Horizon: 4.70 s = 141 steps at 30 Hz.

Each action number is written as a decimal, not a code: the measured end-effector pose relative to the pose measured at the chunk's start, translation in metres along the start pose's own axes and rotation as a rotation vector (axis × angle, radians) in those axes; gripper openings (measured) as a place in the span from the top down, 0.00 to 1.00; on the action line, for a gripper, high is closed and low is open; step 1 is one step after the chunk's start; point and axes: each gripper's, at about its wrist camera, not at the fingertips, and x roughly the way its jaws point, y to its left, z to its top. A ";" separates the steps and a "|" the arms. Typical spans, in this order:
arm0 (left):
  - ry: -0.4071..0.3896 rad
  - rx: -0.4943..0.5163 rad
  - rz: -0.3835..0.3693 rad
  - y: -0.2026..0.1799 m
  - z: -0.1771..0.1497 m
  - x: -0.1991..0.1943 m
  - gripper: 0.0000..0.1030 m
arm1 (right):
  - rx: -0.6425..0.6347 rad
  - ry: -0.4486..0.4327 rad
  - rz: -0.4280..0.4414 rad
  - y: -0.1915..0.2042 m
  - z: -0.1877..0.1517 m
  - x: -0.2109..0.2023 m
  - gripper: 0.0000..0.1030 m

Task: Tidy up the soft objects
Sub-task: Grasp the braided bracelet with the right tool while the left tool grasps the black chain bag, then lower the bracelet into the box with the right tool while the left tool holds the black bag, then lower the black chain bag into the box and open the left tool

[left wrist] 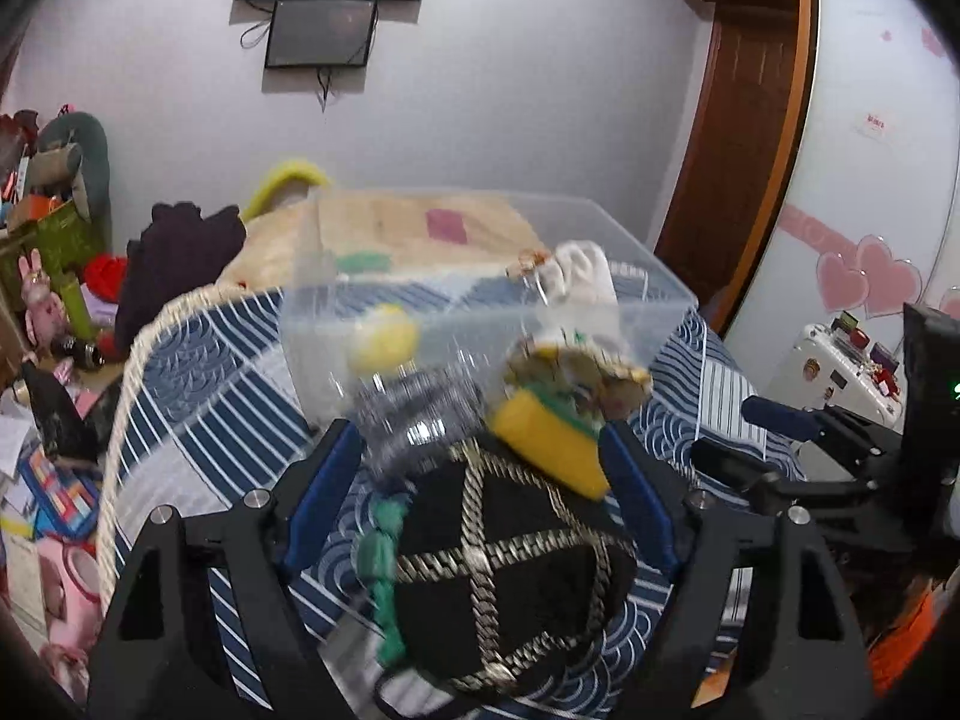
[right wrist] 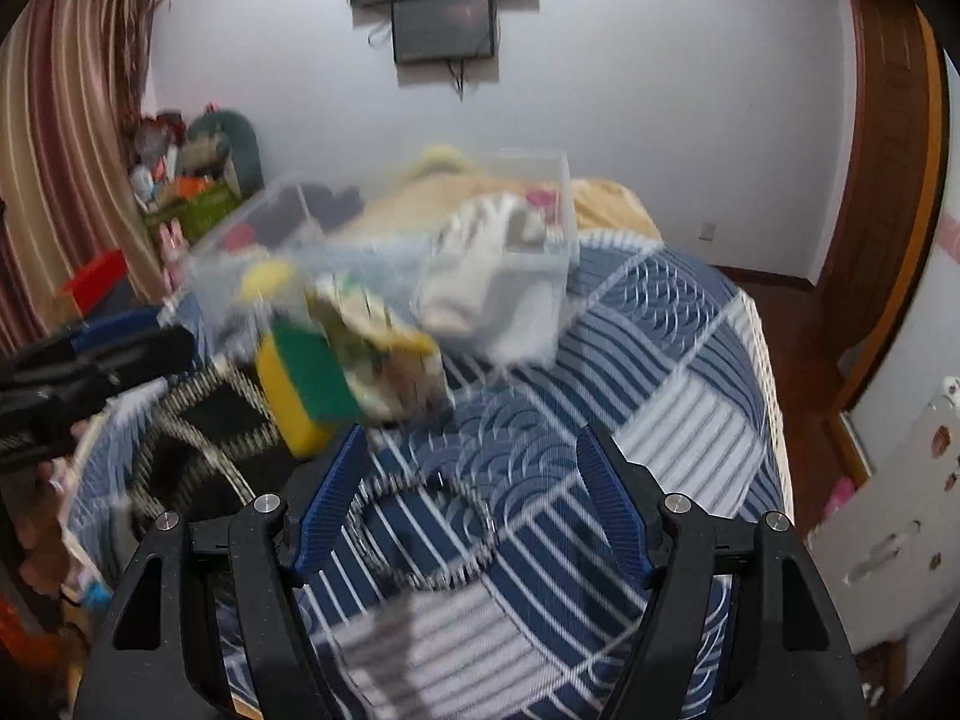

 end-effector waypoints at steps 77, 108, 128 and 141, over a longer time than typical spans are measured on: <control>-0.167 -0.018 0.050 0.023 0.003 -0.042 0.73 | -0.003 0.063 -0.052 -0.032 -0.041 0.013 0.94; -0.055 -0.003 0.089 0.034 0.089 0.064 0.73 | -0.039 -0.116 -0.028 0.009 0.081 0.050 0.93; -0.039 0.053 0.063 0.018 0.084 0.058 0.40 | -0.047 -0.074 0.005 0.000 0.078 0.039 0.62; -0.153 0.070 0.079 0.009 0.058 0.005 0.03 | -0.058 -0.158 0.039 0.005 0.068 -0.001 0.51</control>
